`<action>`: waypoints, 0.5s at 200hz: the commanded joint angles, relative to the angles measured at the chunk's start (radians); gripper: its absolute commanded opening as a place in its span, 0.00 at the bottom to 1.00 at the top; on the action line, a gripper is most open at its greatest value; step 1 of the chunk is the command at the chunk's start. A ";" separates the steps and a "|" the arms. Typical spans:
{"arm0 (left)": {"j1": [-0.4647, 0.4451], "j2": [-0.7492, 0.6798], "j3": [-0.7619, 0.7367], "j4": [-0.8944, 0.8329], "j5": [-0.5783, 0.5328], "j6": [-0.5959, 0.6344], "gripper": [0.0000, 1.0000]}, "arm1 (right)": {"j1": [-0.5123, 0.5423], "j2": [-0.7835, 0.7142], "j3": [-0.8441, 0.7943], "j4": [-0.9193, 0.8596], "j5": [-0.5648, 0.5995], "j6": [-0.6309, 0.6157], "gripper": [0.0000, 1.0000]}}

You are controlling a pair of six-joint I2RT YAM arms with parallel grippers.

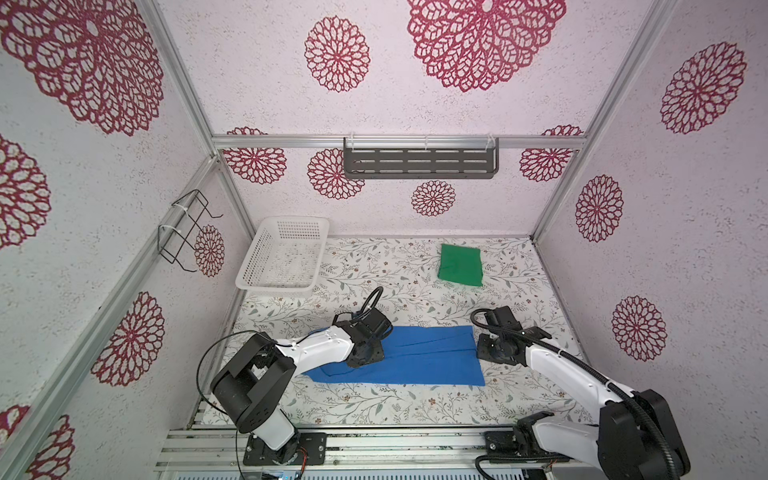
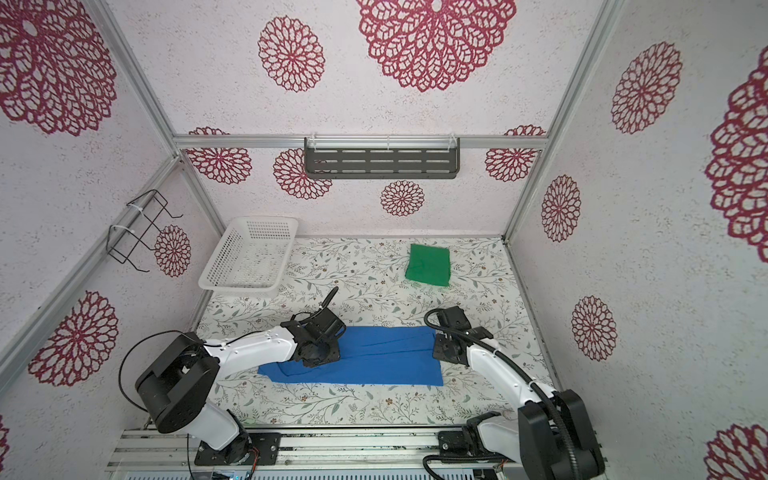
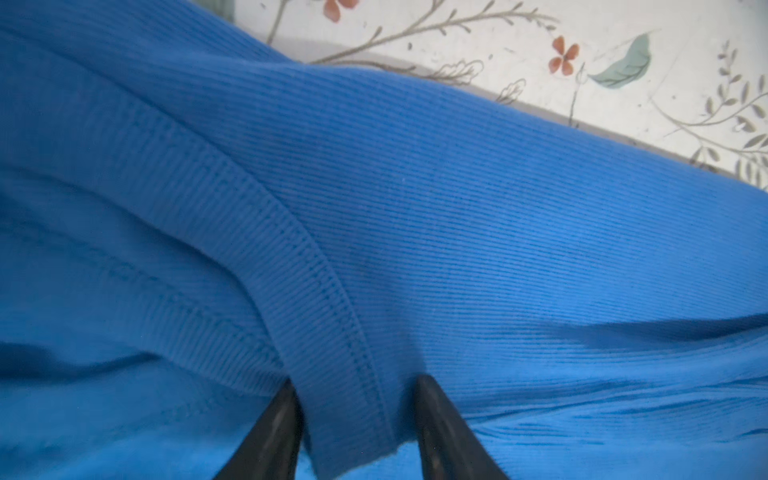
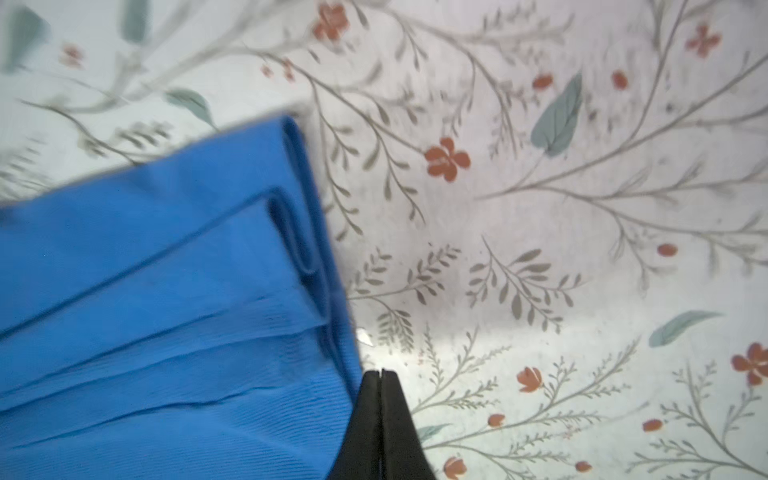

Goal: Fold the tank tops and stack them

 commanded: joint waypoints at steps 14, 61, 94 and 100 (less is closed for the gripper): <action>-0.010 -0.055 0.082 -0.134 -0.065 0.019 0.49 | 0.035 0.004 0.050 0.115 -0.109 0.039 0.08; 0.055 -0.058 0.034 -0.101 -0.076 0.006 0.48 | 0.125 0.187 0.103 0.193 -0.095 0.039 0.05; 0.137 -0.018 -0.001 -0.017 -0.040 0.009 0.46 | 0.154 0.260 0.088 0.237 -0.083 0.033 0.02; 0.143 -0.003 -0.001 -0.011 -0.035 0.010 0.46 | 0.154 0.266 0.081 0.247 -0.085 0.032 0.02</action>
